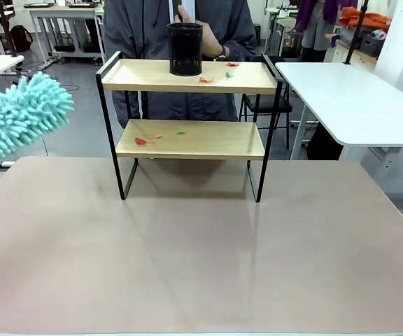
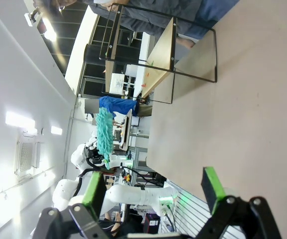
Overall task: Clean the shelf.
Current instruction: Clean the specific tier of the Shelf with the Duster once objects are removed.
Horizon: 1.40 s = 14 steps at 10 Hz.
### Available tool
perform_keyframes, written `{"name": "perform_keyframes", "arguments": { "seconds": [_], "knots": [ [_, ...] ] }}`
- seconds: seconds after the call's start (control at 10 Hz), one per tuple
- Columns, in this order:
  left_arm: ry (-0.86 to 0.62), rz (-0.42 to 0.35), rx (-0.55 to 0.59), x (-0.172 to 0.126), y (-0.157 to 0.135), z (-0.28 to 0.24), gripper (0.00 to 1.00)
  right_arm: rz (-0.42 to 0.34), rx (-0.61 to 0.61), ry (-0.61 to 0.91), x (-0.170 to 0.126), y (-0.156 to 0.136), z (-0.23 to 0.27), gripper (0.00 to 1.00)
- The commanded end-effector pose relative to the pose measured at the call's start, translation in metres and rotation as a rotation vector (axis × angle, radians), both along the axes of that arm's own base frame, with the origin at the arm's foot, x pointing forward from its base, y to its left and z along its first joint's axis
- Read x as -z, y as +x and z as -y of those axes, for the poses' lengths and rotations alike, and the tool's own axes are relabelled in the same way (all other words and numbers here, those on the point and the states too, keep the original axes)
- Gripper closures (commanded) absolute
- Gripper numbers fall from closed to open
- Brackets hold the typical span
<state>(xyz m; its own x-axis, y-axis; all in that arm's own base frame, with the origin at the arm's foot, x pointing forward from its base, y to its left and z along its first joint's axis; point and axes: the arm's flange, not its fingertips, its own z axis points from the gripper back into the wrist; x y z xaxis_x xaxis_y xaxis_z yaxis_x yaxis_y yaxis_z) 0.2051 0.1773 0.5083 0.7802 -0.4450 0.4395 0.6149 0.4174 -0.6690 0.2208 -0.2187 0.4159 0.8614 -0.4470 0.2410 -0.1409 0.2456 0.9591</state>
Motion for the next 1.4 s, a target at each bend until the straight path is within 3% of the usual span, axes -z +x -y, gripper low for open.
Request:
{"name": "perform_keyframes", "arguments": {
  "seconds": [0.0,0.2,0.5,0.6,1.0,1.1,1.2,1.3],
  "knots": [
    [0.062,0.013,0.197,0.009,0.002,0.016,0.88,0.025,-0.012,-0.010,-0.001,-0.001,0.002,0.00],
    [0.132,-0.023,0.274,0.012,0.018,0.053,0.88,0.025,-0.012,-0.010,-0.001,-0.001,0.002,0.00],
    [0.159,-0.050,0.125,0.017,0.041,0.110,0.88,0.025,-0.012,-0.010,-0.001,-0.001,0.002,0.00],
    [0.178,-0.025,0.032,0.019,0.046,0.129,0.88,0.025,-0.012,-0.010,-0.001,-0.001,0.002,0.00],
    [0.196,0.042,-0.134,0.019,0.065,0.174,0.88,0.025,-0.012,-0.010,-0.001,-0.001,0.002,0.00],
    [0.214,0.031,-0.016,0.019,0.064,0.183,0.88,0.025,-0.012,-0.010,-0.001,-0.001,0.002,0.00],
    [0.199,0.027,-0.088,0.013,0.065,0.159,0.88,0.025,-0.012,-0.010,-0.001,-0.001,0.002,0.00],
    [0.199,0.027,-0.088,0.013,0.065,0.159,0.88,0.025,-0.012,-0.010,-0.001,-0.001,0.002,0.00]
  ]
}}
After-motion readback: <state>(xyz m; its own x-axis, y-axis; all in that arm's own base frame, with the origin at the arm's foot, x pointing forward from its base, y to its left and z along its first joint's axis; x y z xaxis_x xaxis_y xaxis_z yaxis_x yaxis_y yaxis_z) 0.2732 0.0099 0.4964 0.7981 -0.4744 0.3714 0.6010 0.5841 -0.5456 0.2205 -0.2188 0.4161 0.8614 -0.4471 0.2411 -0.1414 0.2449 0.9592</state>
